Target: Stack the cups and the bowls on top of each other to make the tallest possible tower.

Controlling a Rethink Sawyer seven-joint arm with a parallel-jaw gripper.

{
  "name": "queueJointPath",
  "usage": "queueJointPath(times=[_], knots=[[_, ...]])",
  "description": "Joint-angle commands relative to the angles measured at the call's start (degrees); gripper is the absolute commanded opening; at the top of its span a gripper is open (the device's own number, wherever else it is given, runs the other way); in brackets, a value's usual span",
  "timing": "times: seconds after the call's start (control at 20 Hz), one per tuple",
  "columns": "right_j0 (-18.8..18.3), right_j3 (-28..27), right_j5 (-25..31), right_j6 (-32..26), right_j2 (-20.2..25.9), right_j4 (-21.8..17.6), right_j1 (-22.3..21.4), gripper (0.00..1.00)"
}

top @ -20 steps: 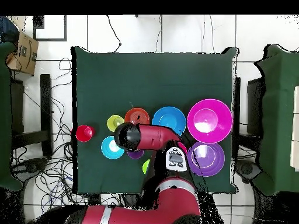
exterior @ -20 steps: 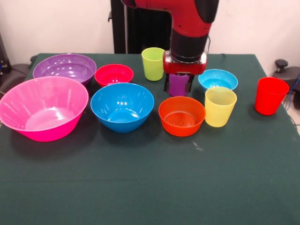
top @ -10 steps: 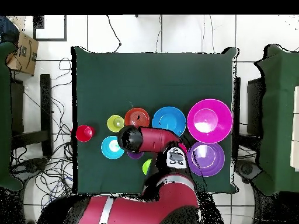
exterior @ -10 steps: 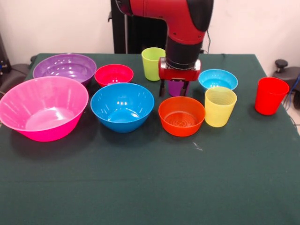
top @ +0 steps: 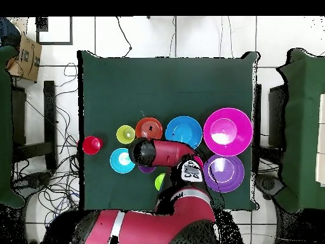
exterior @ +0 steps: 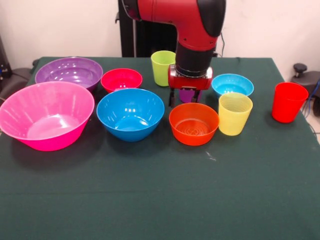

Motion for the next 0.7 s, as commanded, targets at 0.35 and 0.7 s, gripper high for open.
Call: queueJointPath(times=[0.35,0.7], knots=[[-0.15,4.39,-2.19,7.84,2.24,-1.38,-2.22,1.0],[0.37,6.48,2.43,7.16,1.82,-0.6,-6.92,1.0]])
